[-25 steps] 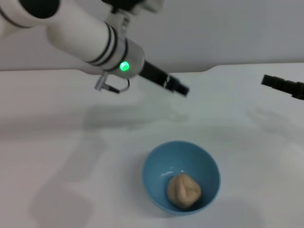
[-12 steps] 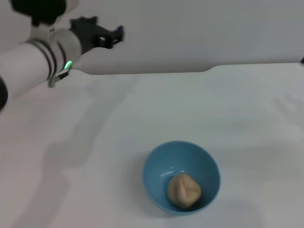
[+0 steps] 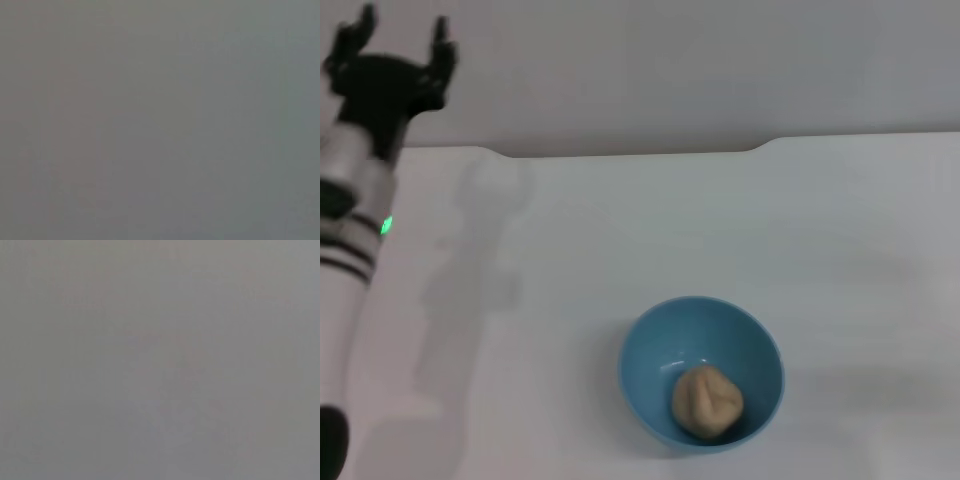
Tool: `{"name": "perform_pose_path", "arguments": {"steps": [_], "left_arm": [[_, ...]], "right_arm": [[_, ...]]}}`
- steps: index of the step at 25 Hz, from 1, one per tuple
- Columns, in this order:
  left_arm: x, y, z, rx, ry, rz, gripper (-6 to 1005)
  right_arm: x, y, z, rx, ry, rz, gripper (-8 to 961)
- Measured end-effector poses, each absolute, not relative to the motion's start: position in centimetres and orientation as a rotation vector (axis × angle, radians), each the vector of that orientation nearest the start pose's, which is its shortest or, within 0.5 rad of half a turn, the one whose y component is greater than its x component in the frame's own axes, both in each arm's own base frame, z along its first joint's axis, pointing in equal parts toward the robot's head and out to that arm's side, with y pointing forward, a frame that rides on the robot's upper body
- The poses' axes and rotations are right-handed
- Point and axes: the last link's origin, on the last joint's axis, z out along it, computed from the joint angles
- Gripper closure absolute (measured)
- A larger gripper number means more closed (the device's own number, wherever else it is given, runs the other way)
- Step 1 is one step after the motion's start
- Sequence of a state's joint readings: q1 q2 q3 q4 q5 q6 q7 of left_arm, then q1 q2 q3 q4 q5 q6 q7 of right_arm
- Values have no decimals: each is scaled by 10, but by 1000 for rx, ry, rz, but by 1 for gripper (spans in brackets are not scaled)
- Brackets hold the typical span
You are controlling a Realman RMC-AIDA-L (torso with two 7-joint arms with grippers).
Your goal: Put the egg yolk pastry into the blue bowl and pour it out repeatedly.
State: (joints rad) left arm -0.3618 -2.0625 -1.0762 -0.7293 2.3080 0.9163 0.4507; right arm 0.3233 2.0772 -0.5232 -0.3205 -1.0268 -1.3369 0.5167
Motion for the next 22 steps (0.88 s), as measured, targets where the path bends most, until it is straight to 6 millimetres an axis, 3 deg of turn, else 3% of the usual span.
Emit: {"name": "perform_pose_path", "arguments": {"steps": [7, 12, 22], "left_arm": [[-286, 350, 8, -1404, -449, -763, 317], [-311, 328, 5, -1424, -419, -690, 317], [-322, 304, -15, -1520, -437, -640, 317]], "right_arm": [[372, 280, 51, -1308, 293, 507, 495], [375, 271, 37, -1298, 365, 503, 495], [375, 263, 15, -1251, 549, 584, 495]]}}
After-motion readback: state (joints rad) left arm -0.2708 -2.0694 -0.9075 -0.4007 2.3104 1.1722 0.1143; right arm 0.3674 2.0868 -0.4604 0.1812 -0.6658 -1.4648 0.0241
